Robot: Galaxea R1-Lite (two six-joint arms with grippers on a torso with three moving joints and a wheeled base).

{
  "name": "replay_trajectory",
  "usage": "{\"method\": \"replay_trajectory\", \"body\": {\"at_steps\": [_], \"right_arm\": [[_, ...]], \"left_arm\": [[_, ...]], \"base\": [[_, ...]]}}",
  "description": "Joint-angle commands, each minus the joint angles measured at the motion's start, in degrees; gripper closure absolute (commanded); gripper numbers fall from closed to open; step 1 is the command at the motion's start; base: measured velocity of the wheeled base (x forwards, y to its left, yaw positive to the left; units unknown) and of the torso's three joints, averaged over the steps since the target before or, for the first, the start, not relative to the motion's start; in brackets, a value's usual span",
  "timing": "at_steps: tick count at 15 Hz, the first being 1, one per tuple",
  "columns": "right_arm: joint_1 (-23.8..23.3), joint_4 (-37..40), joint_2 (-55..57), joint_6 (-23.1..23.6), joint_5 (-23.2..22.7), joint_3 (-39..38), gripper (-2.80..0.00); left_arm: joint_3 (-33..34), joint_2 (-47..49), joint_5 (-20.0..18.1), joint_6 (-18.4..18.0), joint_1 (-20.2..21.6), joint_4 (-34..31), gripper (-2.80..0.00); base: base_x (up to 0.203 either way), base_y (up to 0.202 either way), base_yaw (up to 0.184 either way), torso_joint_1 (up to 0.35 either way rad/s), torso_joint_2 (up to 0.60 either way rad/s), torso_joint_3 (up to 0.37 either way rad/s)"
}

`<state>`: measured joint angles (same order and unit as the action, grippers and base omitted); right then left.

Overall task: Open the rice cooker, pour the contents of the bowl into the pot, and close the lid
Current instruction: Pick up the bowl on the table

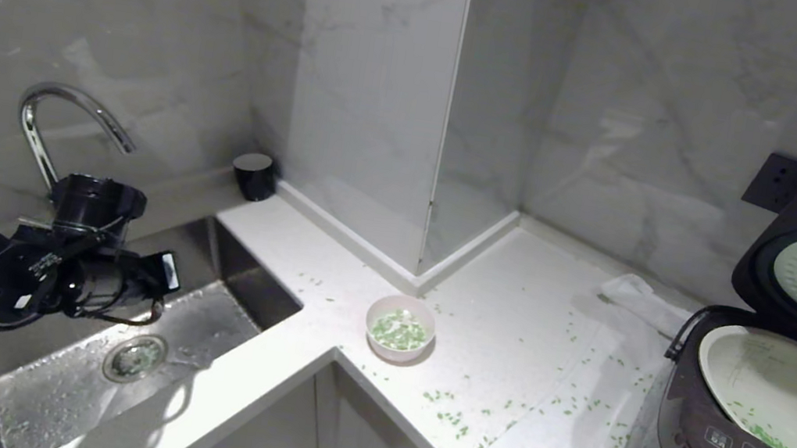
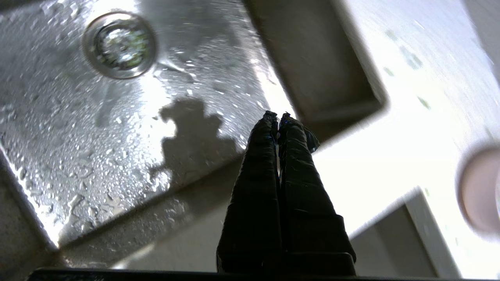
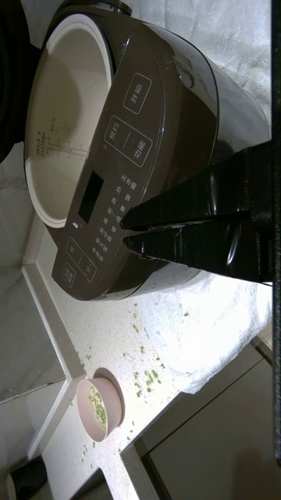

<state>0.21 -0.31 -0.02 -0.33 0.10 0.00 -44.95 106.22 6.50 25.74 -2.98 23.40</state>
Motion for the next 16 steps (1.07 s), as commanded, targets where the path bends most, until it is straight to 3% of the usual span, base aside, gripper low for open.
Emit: {"method": "replay_trajectory", "body": {"at_steps": [1,3,9,13,16], "right_arm": [[0.0,0.0,0.0,0.0,0.0,-0.1,0.00],[0.0,0.0,0.0,0.0,0.0,-0.1,0.00],[0.0,0.0,0.0,0.0,0.0,-0.1,0.00],[0.0,0.0,0.0,0.0,0.0,-0.1,0.00],[0.0,0.0,0.0,0.0,0.0,-0.1,0.00]], "left_arm": [[7.7,-9.6,0.1,-3.1,-7.4,4.1,0.00],[11.9,-14.1,-0.1,-7.2,-9.8,8.4,0.00],[22.3,-32.9,-2.9,-12.7,-11.7,16.0,0.00],[28.5,-49.5,-3.6,-17.7,-12.3,15.3,0.00],[28.8,-63.4,-3.4,-19.1,-8.9,7.7,0.00]], "base": [[0.000,0.000,0.000,0.000,0.00,0.000],[0.000,0.000,0.000,0.000,0.00,0.000],[0.000,0.000,0.000,0.000,0.00,0.000],[0.000,0.000,0.000,0.000,0.00,0.000],[0.000,0.000,0.000,0.000,0.00,0.000]]}}
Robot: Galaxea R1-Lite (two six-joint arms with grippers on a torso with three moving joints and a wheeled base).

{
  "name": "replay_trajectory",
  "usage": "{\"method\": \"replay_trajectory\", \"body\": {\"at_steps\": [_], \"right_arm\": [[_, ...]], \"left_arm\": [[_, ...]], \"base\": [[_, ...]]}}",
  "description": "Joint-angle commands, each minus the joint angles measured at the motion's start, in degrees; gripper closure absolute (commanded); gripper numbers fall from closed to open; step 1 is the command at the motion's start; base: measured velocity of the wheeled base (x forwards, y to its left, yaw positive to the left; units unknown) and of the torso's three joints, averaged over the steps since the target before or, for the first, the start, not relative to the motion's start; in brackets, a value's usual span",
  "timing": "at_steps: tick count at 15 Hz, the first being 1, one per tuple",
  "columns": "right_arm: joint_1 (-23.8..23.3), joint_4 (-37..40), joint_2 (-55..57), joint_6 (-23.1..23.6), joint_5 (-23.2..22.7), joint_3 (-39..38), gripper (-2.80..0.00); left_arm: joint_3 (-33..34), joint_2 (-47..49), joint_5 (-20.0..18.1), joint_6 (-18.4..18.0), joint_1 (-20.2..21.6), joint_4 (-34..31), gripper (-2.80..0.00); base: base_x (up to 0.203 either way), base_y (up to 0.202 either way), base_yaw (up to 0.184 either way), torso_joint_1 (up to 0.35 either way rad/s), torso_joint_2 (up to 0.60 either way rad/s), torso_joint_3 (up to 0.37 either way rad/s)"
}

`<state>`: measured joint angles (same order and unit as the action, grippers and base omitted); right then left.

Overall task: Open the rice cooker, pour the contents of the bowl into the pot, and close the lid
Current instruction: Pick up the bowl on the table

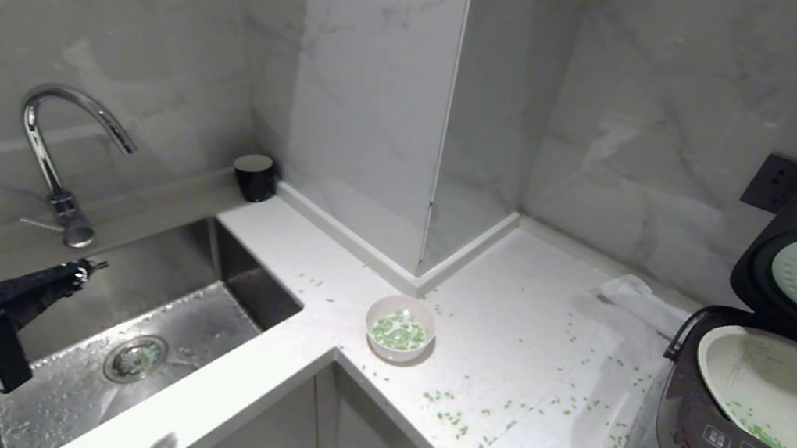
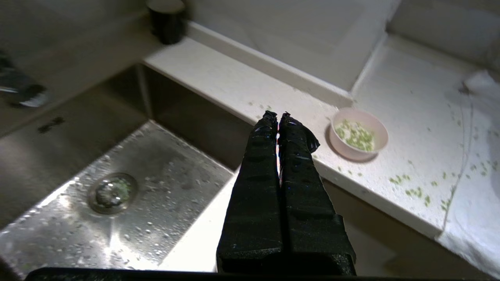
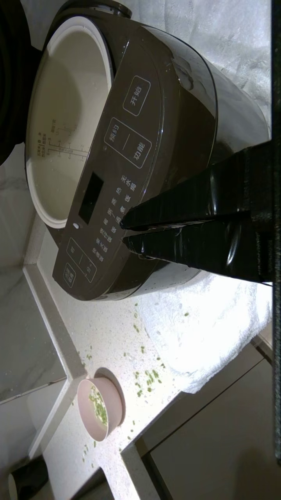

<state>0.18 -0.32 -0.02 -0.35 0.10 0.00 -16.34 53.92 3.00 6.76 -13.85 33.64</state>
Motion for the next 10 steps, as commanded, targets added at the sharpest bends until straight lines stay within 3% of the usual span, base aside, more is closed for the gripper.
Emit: {"method": "replay_trajectory", "body": {"at_steps": [1,3,6,10], "right_arm": [[0.1,0.0,0.0,0.0,0.0,-0.1,0.00],[0.0,0.0,0.0,0.0,0.0,-0.1,0.00],[0.0,0.0,0.0,0.0,0.0,-0.1,0.00],[0.0,0.0,0.0,0.0,0.0,-0.1,0.00]], "left_arm": [[0.0,-15.8,0.0,-0.3,4.6,-5.1,0.00],[0.5,-24.6,-0.6,-0.6,8.7,-8.8,0.00],[1.8,-37.4,-4.0,-1.1,10.9,-17.5,0.00],[4.5,-52.8,-6.1,-9.6,13.6,-29.8,0.00]], "base": [[0.000,0.000,0.000,0.000,0.00,0.000],[0.000,0.000,0.000,0.000,0.00,0.000],[0.000,0.000,0.000,0.000,0.00,0.000],[0.000,0.000,0.000,0.000,0.00,0.000]]}}
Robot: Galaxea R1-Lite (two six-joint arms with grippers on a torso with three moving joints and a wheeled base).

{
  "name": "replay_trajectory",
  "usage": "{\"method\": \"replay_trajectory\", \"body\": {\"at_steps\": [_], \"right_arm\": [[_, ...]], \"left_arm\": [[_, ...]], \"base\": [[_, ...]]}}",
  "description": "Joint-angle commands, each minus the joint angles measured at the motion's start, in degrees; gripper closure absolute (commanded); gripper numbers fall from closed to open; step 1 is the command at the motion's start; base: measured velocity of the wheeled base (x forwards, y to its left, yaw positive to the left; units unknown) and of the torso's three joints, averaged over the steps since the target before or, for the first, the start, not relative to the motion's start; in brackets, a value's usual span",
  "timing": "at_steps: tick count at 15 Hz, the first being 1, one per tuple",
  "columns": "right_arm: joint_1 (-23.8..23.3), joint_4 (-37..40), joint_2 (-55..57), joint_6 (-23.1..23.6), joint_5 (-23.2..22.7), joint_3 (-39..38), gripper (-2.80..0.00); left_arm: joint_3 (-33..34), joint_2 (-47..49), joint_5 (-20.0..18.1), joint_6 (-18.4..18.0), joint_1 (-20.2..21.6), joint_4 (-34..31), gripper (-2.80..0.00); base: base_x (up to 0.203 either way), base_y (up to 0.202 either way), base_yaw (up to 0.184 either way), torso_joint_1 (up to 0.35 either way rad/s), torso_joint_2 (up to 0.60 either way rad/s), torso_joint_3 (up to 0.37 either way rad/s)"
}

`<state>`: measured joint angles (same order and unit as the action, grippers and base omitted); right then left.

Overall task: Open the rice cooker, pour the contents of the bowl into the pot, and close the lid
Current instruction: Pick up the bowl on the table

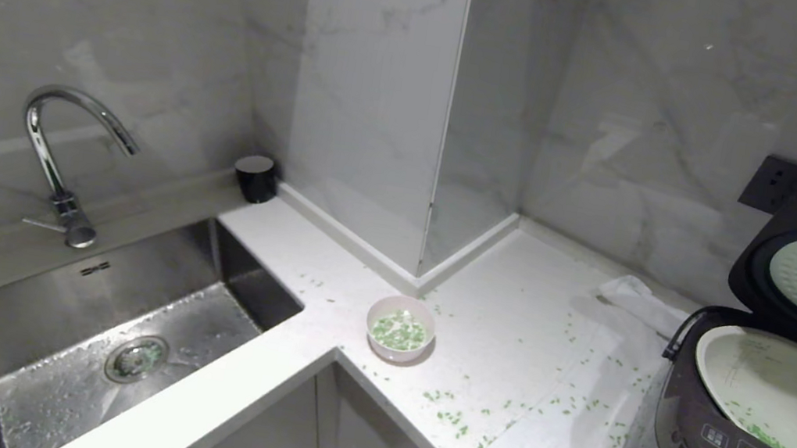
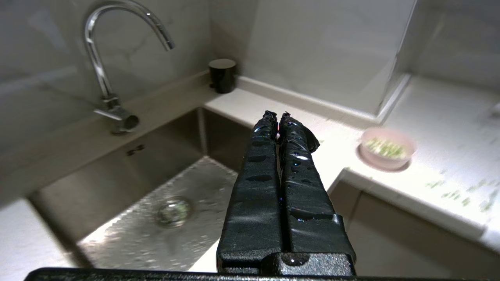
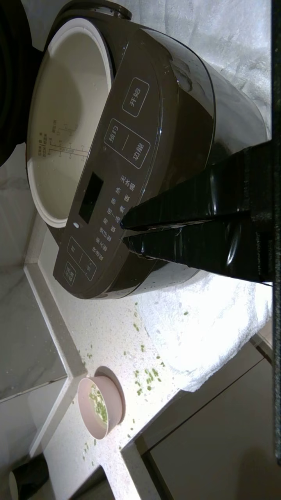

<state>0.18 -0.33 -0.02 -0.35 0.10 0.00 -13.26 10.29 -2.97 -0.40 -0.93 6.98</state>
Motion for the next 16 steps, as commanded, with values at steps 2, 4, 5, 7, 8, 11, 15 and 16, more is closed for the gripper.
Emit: {"method": "replay_trajectory", "body": {"at_steps": [2,4,5,7,8,11,15,16], "right_arm": [[0.0,0.0,0.0,0.0,0.0,-0.1,0.00],[0.1,0.0,0.0,0.0,0.0,-0.1,0.00],[0.0,0.0,0.0,0.0,0.0,-0.1,0.00],[0.1,0.0,0.0,0.0,0.0,-0.1,0.00],[0.0,0.0,0.0,0.6,0.0,-0.1,0.00],[0.0,-0.1,0.0,0.5,-0.1,-0.1,0.00],[0.1,0.0,0.0,0.4,-0.1,-0.1,0.00],[0.1,0.0,0.0,0.4,-0.1,-0.1,0.00]], "left_arm": [[7.3,-10.5,-0.1,-4.8,0.9,-5.8,0.00],[13.0,-10.4,0.0,-5.8,1.0,-5.8,0.00],[13.9,-10.4,0.2,-5.9,1.0,-5.4,0.00],[14.1,-10.4,1.1,-5.4,0.9,-5.3,0.00],[14.1,-10.4,1.1,-5.4,0.9,-5.3,0.00],[14.1,-10.4,1.2,-4.7,1.0,-5.3,0.00],[14.1,-10.4,1.1,-4.5,1.0,-5.3,0.00],[14.1,-10.4,1.1,-4.5,1.0,-5.3,0.00]], "base": [[0.000,0.000,0.000,0.000,0.00,0.000],[0.000,0.000,0.000,0.000,0.00,0.000],[0.000,0.000,0.000,0.000,0.00,0.000],[0.000,0.000,0.000,0.000,0.00,0.000],[0.000,0.000,0.000,0.000,0.00,0.000],[0.000,0.000,0.000,0.000,0.00,0.000],[0.000,0.000,0.000,0.000,0.00,0.000],[0.000,0.000,0.000,0.000,0.00,0.000]]}}
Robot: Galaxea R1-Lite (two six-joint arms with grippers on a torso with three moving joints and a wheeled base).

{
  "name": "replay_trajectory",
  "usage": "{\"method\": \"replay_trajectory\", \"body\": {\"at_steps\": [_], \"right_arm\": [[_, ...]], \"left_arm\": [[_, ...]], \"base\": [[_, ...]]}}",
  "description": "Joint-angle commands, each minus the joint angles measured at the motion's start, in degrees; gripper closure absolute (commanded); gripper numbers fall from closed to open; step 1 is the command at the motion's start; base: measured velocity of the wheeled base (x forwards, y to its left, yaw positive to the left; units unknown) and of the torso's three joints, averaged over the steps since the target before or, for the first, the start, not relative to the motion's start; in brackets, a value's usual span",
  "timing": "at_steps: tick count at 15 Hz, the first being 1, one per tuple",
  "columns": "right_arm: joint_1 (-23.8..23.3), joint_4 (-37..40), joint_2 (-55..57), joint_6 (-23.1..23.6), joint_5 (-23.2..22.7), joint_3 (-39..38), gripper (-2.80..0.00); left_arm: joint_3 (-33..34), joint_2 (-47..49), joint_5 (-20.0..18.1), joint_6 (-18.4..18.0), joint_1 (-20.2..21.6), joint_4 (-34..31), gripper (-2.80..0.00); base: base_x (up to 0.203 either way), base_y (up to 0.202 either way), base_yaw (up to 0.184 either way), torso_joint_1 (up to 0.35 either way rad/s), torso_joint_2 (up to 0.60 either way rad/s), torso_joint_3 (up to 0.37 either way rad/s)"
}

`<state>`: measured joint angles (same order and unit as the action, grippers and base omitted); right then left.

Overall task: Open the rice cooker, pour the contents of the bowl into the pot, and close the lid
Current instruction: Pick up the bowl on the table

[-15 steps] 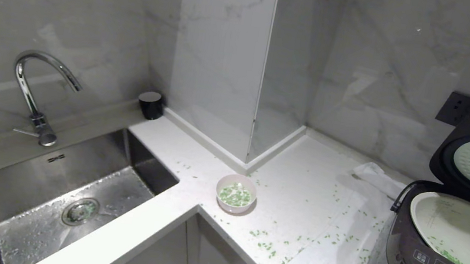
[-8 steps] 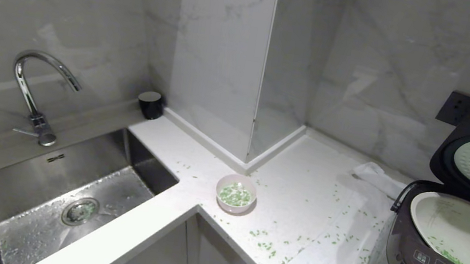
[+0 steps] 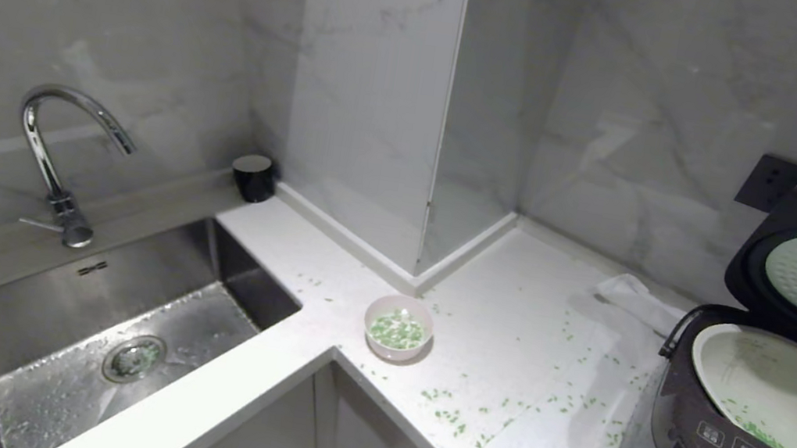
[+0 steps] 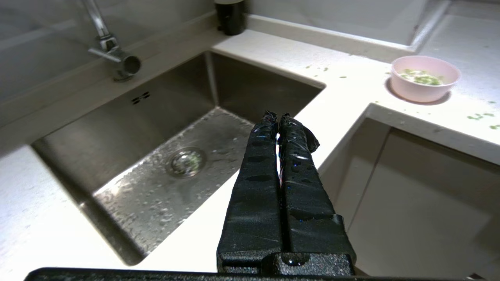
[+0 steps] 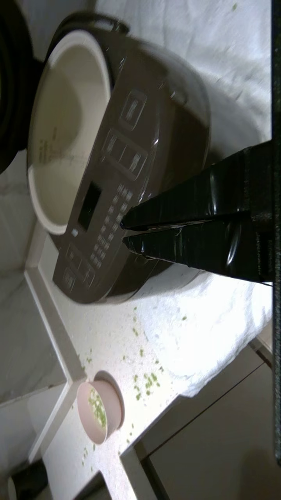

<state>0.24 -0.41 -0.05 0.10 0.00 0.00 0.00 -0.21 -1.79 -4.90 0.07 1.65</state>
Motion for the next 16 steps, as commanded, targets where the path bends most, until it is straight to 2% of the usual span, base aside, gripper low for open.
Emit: {"method": "replay_trajectory", "body": {"at_steps": [1,14,16], "right_arm": [[0.0,0.1,0.0,-0.2,0.1,-0.1,0.00],[0.0,0.1,0.0,-0.4,0.1,-0.1,0.00],[0.0,0.1,0.0,-0.4,0.1,-0.1,0.00]], "left_arm": [[0.9,0.1,-0.1,0.0,0.0,0.0,0.00],[0.9,0.1,0.0,0.0,0.0,0.0,0.00],[0.9,0.1,0.2,0.8,0.0,0.0,0.00]], "base": [[0.000,0.000,0.000,0.000,0.00,0.000],[0.003,0.008,-0.167,0.003,0.00,0.004],[0.002,0.004,-0.130,0.002,0.00,-0.001]]}}
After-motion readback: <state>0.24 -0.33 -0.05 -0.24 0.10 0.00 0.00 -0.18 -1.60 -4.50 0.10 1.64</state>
